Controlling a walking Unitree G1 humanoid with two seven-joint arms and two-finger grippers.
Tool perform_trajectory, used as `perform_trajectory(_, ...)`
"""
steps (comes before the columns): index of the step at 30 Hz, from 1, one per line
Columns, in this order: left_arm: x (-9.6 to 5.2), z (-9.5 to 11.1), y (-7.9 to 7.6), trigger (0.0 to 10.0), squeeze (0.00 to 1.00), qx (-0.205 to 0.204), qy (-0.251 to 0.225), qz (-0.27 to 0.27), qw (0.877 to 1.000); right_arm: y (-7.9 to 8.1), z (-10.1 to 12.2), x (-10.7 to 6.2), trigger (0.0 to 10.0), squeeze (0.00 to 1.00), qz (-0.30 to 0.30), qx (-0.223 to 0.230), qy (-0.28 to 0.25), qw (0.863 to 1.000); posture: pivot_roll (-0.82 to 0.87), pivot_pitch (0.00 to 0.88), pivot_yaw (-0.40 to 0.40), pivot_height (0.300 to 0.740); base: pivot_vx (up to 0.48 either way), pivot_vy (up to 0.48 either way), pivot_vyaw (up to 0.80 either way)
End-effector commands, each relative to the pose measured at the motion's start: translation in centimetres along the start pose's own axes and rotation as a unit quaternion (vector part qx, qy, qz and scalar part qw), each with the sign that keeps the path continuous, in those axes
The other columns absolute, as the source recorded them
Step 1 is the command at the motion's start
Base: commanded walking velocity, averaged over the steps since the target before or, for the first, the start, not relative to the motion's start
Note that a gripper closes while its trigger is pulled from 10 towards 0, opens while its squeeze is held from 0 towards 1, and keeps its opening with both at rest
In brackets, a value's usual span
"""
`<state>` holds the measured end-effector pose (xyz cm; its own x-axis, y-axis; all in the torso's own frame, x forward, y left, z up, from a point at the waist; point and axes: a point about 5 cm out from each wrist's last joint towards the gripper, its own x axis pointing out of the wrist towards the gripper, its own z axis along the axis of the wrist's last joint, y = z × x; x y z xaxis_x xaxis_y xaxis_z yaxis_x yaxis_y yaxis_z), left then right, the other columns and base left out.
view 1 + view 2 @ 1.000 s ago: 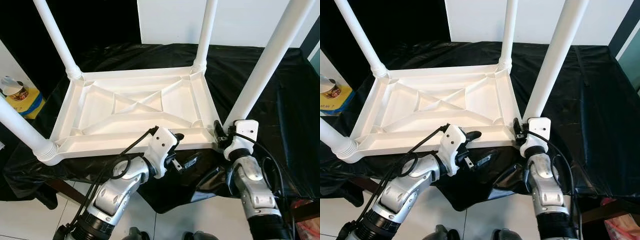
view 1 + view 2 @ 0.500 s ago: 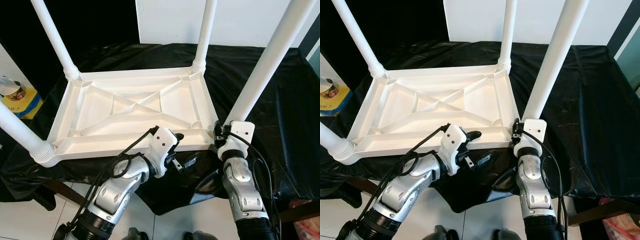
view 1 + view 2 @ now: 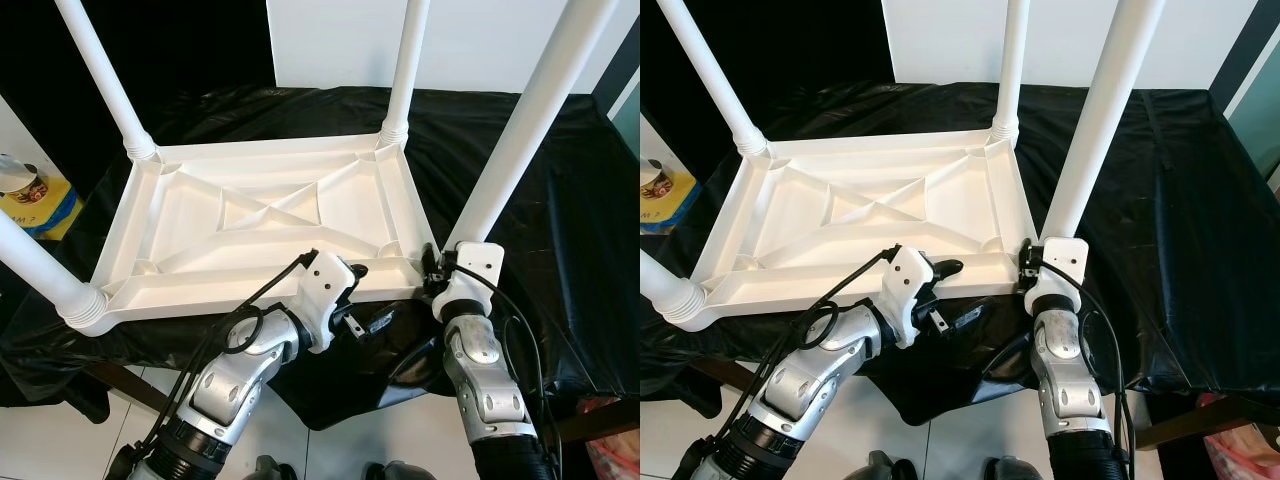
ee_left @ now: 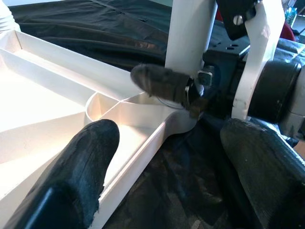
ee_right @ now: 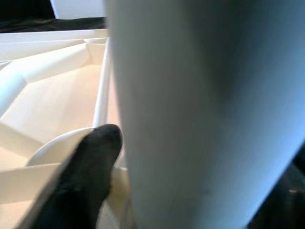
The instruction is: Building children table
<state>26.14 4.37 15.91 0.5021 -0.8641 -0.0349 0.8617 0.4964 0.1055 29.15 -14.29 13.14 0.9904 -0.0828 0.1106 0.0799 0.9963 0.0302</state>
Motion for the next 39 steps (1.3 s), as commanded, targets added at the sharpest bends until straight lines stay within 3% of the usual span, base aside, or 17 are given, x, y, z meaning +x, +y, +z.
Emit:
perform_trajectory(1,0.0,-0.1,-0.1,10.0,0.0,0.001,0.002,-0.02,1.0,-0.1,0.0,-0.3,10.0,1.0,0.022,-0.002,-0.004,1.0,-0.13,0.103,0.004,0.74,0.0,0.0,0.0)
perform_trajectory(10,0.1,-0.1,0.0,10.0,0.0,0.004,0.002,-0.02,1.0,-2.0,0.9,-0.8,10.0,1.0,0.108,-0.015,-0.029,0.994,-0.14,0.104,0.011,0.74,0.0,0.0,0.0)
perform_trajectory(11,0.1,-0.1,0.0,10.0,0.0,0.005,0.002,-0.021,1.0,-2.5,1.0,-0.8,10.0,0.96,0.124,-0.02,-0.029,0.992,-0.15,0.104,0.014,0.74,0.0,0.0,0.0)
perform_trajectory(12,0.2,-0.1,0.0,10.0,0.0,0.005,0.002,-0.021,1.0,-2.9,1.1,-0.8,10.0,0.62,0.138,-0.026,-0.028,0.99,-0.15,0.104,0.014,0.74,0.0,0.0,0.0)
perform_trajectory(13,0.2,-0.1,0.0,10.0,0.0,0.005,0.002,-0.022,1.0,-3.3,1.2,-0.8,10.0,0.0,0.154,-0.034,-0.027,0.987,-0.15,0.104,0.015,0.74,0.0,0.0,0.0)
perform_trajectory(21,0.2,-0.1,0.1,10.0,0.0,0.007,0.002,-0.024,1.0,-4.2,1.4,-0.5,10.0,0.0,0.236,-0.055,-0.016,0.97,-0.15,0.103,0.021,0.74,0.0,0.0,0.0)
perform_trajectory(33,0.4,0.0,0.0,10.0,0.0,0.011,0.002,-0.027,1.0,-3.6,0.5,1.6,10.0,0.0,0.319,-0.073,0.014,0.945,-0.14,0.09,0.022,0.74,0.0,0.0,0.0)
perform_trajectory(34,0.4,0.0,0.0,10.0,0.0,0.012,0.001,-0.027,1.0,-3.6,0.3,1.7,4.5,0.0,0.322,-0.075,0.018,0.944,-0.14,0.09,0.022,0.74,0.0,0.0,0.0)
perform_trajectory(36,0.4,0.0,0.1,10.0,0.0,0.014,0.001,-0.024,1.0,-3.6,0.0,1.8,2.3,0.0,0.325,-0.074,0.024,0.943,-0.13,0.086,0.016,0.74,0.0,0.0,0.0)
perform_trajectory(37,0.4,0.0,0.1,10.0,0.0,0.014,0.001,-0.024,1.0,-3.6,0.0,1.8,2.3,0.0,0.325,-0.074,0.024,0.943,-0.13,0.086,0.016,0.74,0.0,0.0,0.0)
perform_trajectory(38,0.4,0.0,0.1,10.0,0.0,0.014,0.001,-0.023,1.0,-3.7,-0.1,1.9,0.0,0.0,0.326,-0.074,0.026,0.942,-0.13,0.086,0.016,0.74,0.0,0.0,0.0)
perform_trajectory(39,0.4,0.0,0.1,10.0,0.0,0.014,0.001,-0.023,1.0,-3.7,-0.1,1.9,0.0,0.0,0.326,-0.074,0.026,0.942,-0.13,0.086,0.016,0.74,0.0,0.0,0.0)
